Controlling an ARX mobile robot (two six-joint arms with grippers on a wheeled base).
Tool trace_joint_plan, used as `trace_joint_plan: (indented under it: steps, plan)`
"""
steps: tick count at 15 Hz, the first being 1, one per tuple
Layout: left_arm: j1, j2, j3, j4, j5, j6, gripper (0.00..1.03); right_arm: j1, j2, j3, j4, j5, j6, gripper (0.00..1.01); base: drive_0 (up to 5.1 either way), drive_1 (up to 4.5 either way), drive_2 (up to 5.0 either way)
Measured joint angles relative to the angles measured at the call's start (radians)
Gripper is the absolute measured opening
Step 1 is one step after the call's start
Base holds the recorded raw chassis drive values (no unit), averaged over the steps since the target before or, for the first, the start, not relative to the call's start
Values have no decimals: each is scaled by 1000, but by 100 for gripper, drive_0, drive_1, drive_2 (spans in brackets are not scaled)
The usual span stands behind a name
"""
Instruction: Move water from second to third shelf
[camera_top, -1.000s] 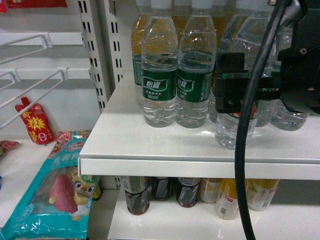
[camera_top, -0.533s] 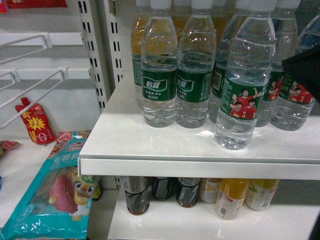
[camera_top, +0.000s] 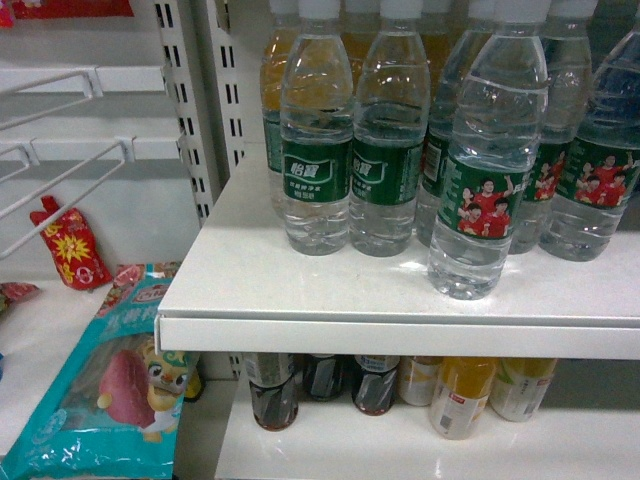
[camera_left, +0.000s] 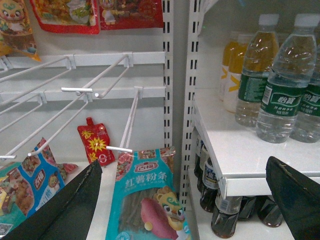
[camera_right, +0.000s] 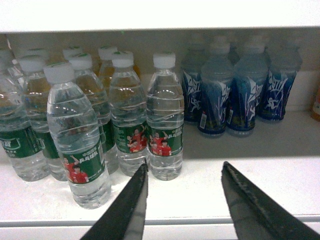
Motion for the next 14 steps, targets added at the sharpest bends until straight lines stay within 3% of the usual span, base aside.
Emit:
trace_joint_plan:
  steps: [2, 3, 4, 14]
  plan:
    - [0, 0, 0, 0, 0, 0, 98, -48, -84, -48, -12, -68, -14, 26, 0, 0, 0]
    - [0, 0, 0, 0, 0, 0, 98, -119, -114, -76, -15, -135, -17, 13, 0, 0, 0]
    - [0, 0, 0, 0, 0, 0, 98, -136, -142, -106, -22, -129, -21, 2, 0, 0, 0]
    - [0, 0, 0, 0, 0, 0, 98, -129, -378, -219, -141, -143, -21, 2, 0, 0, 0]
